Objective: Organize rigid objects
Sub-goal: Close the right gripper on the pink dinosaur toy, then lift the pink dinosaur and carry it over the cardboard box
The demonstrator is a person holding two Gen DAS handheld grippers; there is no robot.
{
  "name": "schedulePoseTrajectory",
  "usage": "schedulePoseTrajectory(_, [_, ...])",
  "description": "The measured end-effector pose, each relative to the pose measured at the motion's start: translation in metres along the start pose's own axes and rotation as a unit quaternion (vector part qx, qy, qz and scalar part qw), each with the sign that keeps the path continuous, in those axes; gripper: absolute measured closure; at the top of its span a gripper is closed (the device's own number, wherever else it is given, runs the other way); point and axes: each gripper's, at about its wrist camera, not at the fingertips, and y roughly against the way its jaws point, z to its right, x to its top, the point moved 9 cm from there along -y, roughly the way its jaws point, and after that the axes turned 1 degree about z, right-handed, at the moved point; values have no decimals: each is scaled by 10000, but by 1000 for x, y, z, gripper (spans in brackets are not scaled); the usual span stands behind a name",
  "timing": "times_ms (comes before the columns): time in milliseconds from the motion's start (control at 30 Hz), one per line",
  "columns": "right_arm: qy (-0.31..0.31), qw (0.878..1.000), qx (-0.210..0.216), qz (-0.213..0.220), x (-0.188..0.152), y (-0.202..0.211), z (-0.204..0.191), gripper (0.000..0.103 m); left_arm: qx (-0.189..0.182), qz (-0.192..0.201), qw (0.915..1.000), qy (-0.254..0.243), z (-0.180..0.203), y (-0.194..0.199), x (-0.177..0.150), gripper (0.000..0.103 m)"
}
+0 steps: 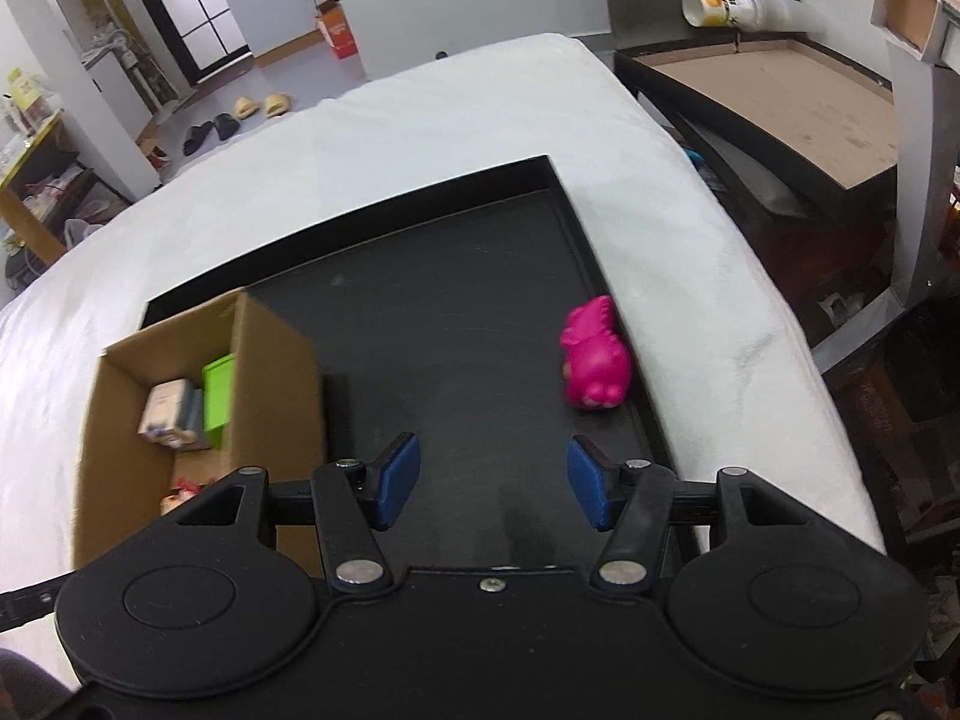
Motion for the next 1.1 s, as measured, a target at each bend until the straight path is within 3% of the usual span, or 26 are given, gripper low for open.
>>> schedulePoseTrajectory(300, [-287, 9993, 122, -219, 16, -25, 24, 62, 40, 7, 10000, 27, 0, -2, 1, 93])
schedulePoseTrajectory(800, [-113, 9994, -62, -331, 37, -59, 38, 61, 133, 26, 9999, 2, 0, -4, 2, 93])
schedulePoseTrajectory(1100, [77, 9978, -167, -633, 34, -80, 38, 60, 182, 24, 9998, -27, 1, -4, 2, 93])
